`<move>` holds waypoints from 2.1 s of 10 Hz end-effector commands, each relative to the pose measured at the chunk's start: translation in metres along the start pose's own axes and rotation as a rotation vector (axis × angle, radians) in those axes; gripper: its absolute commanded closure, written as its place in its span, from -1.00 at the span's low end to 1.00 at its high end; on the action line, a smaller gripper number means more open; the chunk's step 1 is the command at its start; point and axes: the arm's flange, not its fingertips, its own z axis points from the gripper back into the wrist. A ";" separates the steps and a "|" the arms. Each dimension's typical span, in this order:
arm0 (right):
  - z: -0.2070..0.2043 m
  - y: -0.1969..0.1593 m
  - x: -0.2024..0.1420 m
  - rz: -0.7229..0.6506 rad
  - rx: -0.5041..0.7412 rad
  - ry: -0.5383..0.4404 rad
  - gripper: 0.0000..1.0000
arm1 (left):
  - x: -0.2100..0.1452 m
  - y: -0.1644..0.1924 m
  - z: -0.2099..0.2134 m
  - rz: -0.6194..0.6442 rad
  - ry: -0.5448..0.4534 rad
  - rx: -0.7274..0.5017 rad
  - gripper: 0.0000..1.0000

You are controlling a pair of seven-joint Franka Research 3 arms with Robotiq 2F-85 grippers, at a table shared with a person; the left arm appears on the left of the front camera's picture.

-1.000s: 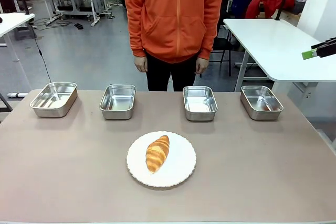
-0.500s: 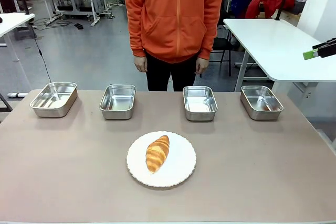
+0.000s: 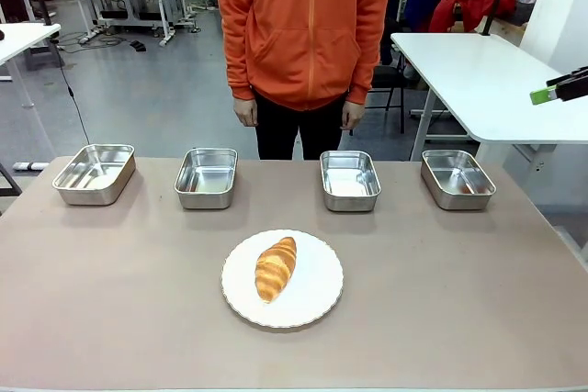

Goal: Place the bread in the container.
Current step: Place the Butter Roll into the Airtight Container indicated by the human.

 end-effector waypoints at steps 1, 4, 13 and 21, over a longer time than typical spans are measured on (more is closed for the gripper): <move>-0.001 0.000 0.000 0.000 0.004 -0.015 -1.00 | 0.000 0.000 0.001 -0.012 -0.012 -0.004 -1.00; -0.001 0.000 0.000 0.000 0.004 -0.015 -1.00 | 0.000 0.000 0.001 -0.012 -0.012 -0.004 -1.00; -0.001 0.000 0.000 0.000 0.004 -0.015 -1.00 | 0.000 0.000 0.001 -0.012 -0.012 -0.004 -1.00; -0.001 0.000 0.000 0.000 0.004 -0.015 -1.00 | 0.000 0.000 0.001 -0.012 -0.012 -0.004 -1.00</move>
